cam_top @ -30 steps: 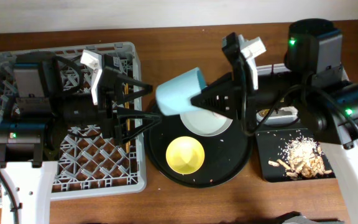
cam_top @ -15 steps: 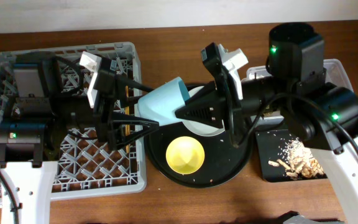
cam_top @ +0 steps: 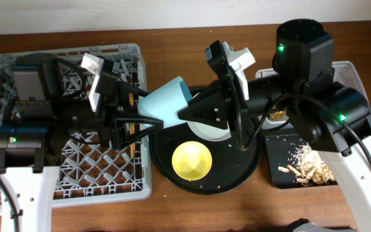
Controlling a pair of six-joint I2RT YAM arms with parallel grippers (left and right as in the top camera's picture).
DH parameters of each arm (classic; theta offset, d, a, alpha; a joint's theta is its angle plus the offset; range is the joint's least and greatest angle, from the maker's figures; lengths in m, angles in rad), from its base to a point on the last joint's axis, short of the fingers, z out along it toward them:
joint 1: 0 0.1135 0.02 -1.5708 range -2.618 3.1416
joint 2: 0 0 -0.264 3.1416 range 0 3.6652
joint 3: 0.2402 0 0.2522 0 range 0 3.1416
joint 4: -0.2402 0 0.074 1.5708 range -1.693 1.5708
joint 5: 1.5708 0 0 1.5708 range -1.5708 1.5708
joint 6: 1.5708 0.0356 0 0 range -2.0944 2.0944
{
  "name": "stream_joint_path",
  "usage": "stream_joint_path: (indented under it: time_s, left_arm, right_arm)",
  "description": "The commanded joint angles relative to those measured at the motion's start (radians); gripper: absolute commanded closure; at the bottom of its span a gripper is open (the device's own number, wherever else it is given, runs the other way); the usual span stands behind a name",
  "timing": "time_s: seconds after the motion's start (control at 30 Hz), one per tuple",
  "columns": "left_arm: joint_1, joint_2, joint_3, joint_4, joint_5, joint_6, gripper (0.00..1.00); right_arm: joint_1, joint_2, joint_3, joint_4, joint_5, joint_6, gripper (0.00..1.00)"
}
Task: Sort waste into correct bins and load items into the dishwasher rack
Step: 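Lift the blue cup with the right gripper and hand it to the left gripper, then place the blue cup upside down in the rack with the left gripper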
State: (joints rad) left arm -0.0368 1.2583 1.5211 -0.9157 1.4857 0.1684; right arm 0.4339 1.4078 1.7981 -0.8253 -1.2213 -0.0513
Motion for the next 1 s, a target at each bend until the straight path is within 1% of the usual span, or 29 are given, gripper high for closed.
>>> stream_joint_path:
  time_s: [0.0, 0.07, 0.1, 0.2, 0.3, 0.33, 0.4, 0.5, 0.57, 0.6, 0.63, 0.67, 0.7, 0.77, 0.87, 0.97]
  left_arm:
    - [-0.006, -0.018, 0.000, 0.000, 0.054, 0.009, 0.39]
    - [-0.006, -0.018, 0.000, 0.000, 0.026, 0.009, 0.40]
    - [-0.006, -0.018, 0.000, -0.001, -0.011, 0.004, 0.40]
    - [0.010, -0.018, 0.000, -0.001, -0.094, -0.029, 0.46]
    - [0.051, -0.018, 0.000, -0.002, -0.158, -0.061, 0.49]
    - [0.074, -0.018, 0.000, -0.005, -0.210, -0.084, 0.49]
    - [0.113, -0.018, 0.000, -0.023, -0.322, -0.117, 0.49]
    - [0.160, -0.017, 0.000, -0.101, -0.588, -0.150, 0.52]
    - [0.172, -0.012, 0.000, -0.145, -0.820, -0.204, 0.51]
    - [0.172, -0.005, 0.000, -0.160, -0.973, -0.242, 0.51]
    - [0.172, 0.006, 0.000, -0.168, -1.085, -0.273, 0.52]
    - [0.172, 0.015, 0.000, -0.170, -1.134, -0.285, 0.52]
    - [0.172, 0.031, 0.000, -0.169, -1.180, -0.288, 0.54]
    - [0.171, 0.078, 0.000, -0.154, -1.227, -0.289, 0.56]
    - [0.171, 0.171, 0.000, -0.140, -1.299, -0.311, 0.56]
    - [0.171, 0.263, 0.000, -0.121, -1.326, -0.312, 0.56]
  right_arm:
    - [0.004, 0.007, -0.006, 0.011, 0.033, -0.005, 0.96]
    - [0.003, 0.007, -0.006, 0.011, 0.033, -0.005, 0.90]
    - [0.001, 0.007, -0.006, 0.014, 0.034, -0.005, 0.85]
    - [-0.026, 0.007, -0.006, 0.016, 0.045, -0.004, 0.73]
    - [-0.077, 0.007, -0.006, 0.014, 0.048, -0.004, 0.68]
    - [-0.104, 0.007, -0.006, 0.008, 0.048, 0.000, 0.66]
    - [-0.156, 0.007, -0.006, -0.017, 0.048, -0.001, 0.65]
    - [-0.244, 0.007, -0.006, -0.108, 0.080, -0.001, 0.65]
    - [-0.291, 0.007, -0.006, -0.183, 0.172, -0.001, 0.65]
    - [-0.312, 0.007, -0.006, -0.226, 0.250, -0.001, 0.65]
    - [-0.325, 0.007, -0.007, -0.256, 0.318, -0.001, 0.65]
    - [-0.334, 0.007, -0.008, -0.284, 0.393, -0.001, 0.65]
    - [-0.340, 0.007, -0.008, -0.308, 0.466, 0.000, 0.65]
    - [-0.346, 0.008, -0.009, -0.358, 0.615, 0.000, 0.65]
    - [-0.346, 0.008, -0.019, -0.394, 0.712, 0.000, 0.66]
    - [-0.346, 0.008, -0.029, -0.409, 0.760, -0.001, 0.65]
